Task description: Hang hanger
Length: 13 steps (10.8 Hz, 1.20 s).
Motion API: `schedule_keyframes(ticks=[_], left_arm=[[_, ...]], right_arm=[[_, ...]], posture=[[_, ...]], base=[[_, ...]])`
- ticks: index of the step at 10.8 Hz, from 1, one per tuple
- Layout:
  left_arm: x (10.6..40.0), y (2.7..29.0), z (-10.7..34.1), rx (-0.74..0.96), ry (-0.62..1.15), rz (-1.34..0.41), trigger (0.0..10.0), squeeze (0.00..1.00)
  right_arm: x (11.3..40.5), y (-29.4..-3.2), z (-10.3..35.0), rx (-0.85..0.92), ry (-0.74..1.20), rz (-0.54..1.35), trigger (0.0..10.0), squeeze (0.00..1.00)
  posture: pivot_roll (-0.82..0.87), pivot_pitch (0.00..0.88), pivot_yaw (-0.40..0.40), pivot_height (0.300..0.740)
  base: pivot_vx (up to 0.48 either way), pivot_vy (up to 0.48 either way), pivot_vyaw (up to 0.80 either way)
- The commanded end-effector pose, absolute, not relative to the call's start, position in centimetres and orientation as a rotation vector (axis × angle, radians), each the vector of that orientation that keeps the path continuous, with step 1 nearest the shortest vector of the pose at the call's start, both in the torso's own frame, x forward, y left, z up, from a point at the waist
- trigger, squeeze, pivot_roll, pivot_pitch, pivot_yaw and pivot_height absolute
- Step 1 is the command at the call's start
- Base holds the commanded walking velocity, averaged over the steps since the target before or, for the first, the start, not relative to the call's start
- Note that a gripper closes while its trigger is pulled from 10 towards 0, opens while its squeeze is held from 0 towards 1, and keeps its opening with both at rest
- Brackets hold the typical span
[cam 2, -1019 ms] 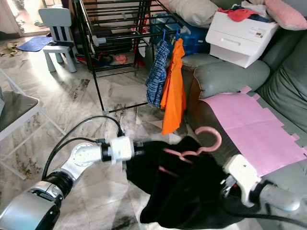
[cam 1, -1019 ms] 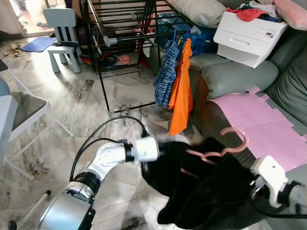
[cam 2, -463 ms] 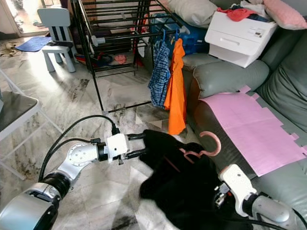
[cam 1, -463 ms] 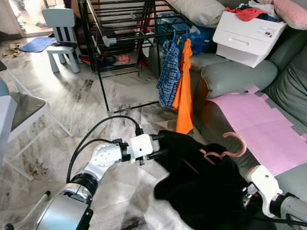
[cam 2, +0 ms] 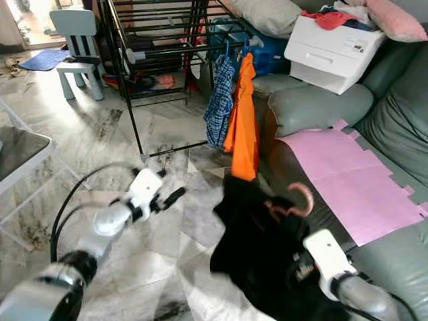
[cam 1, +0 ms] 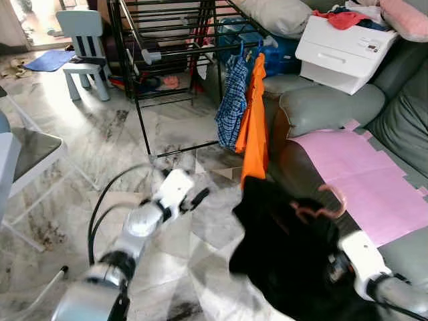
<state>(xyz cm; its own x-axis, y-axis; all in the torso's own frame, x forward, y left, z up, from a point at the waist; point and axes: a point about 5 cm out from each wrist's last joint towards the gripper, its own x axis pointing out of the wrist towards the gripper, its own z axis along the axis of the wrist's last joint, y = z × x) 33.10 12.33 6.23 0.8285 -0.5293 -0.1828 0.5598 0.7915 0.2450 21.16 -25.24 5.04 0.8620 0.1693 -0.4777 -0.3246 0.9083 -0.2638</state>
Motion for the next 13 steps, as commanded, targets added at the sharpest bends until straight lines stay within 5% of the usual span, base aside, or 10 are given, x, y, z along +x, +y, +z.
schedule_keyframes(ticks=[1, 5, 6, 7, 13], left_arm=[[33.2, 11.9, 6.4, 0.259, 0.101, -0.563, 10.0, 1.00], [33.2, 11.5, 5.9, 0.164, 0.125, -0.420, 10.0, 1.00], [33.1, 12.0, 5.6, 0.132, 0.147, -0.375, 10.0, 0.00], [33.0, 12.0, 5.3, 0.102, 0.165, -0.346, 10.0, 0.00], [32.7, 10.8, 5.1, 0.072, 0.152, -0.327, 10.0, 0.00]], right_arm=[[22.0, -26.0, 6.2, -0.343, 0.402, 0.157, 0.0, 0.00], [22.0, -24.1, 7.4, -0.231, 0.288, -0.051, 0.0, 0.00], [21.5, -22.8, 6.3, -0.187, 0.300, -0.084, 5.9, 0.00], [21.2, -22.3, 6.0, -0.153, 0.293, -0.113, 10.0, 0.00], [22.4, -20.9, 6.6, -0.153, 0.244, -0.114, 10.0, 0.00]], posture=[[0.04, 0.000, -0.049, 0.740], [0.02, 0.000, -0.061, 0.740], [0.02, 0.000, -0.057, 0.740], [0.01, 0.000, -0.057, 0.740], [0.02, 0.000, -0.025, 0.740]], base=[[0.000, 0.000, 0.00], [0.000, 0.000, 0.00], [0.000, 0.000, 0.00], [0.240, 0.000, 0.00], [0.278, 0.000, 0.52]])
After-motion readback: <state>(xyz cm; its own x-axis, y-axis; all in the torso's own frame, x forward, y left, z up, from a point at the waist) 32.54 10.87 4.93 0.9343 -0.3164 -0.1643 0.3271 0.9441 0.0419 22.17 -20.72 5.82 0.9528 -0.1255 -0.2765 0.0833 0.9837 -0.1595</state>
